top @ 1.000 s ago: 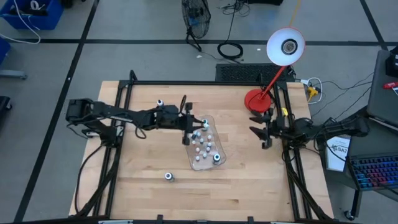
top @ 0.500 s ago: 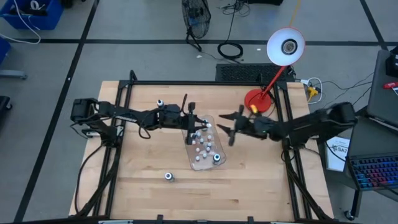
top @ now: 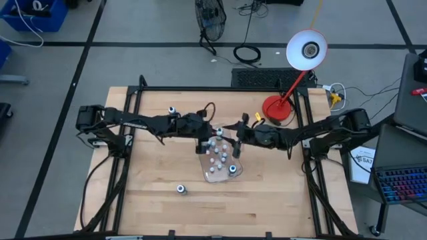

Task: Pick & Place food coloring
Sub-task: Put the small yellow food coloring bottle into the transparent bin

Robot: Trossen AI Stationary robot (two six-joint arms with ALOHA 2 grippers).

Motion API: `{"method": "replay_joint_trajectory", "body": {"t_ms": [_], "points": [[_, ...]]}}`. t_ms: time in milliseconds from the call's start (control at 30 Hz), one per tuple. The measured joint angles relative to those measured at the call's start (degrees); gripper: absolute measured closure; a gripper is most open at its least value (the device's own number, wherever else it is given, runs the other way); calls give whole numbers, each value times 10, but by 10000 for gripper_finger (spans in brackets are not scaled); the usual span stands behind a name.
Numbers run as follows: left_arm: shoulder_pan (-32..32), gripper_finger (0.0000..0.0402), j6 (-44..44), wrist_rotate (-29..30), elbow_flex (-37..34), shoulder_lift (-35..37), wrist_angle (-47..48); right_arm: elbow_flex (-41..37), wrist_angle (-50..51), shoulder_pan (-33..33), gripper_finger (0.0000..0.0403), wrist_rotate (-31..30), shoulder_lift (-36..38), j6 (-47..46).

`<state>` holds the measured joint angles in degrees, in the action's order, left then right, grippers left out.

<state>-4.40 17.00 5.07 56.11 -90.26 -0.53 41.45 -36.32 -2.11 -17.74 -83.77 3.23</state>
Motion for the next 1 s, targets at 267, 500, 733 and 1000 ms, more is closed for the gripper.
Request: {"method": "replay_joint_trajectory", "body": {"t_ms": [267,500,733,1000], "points": [[30,355,16,29,82,0,129,0,15,-3,220,3,-1,-28],[45,355,22,27,99,0,129,0,13,-7,220,5,-1,-28],[44,355,16,27,99,-2,129,-1,14,-6,220,5,-1,-28],[44,355,8,25,99,-4,130,-1,-6,-6,220,15,-1,-30]]}}
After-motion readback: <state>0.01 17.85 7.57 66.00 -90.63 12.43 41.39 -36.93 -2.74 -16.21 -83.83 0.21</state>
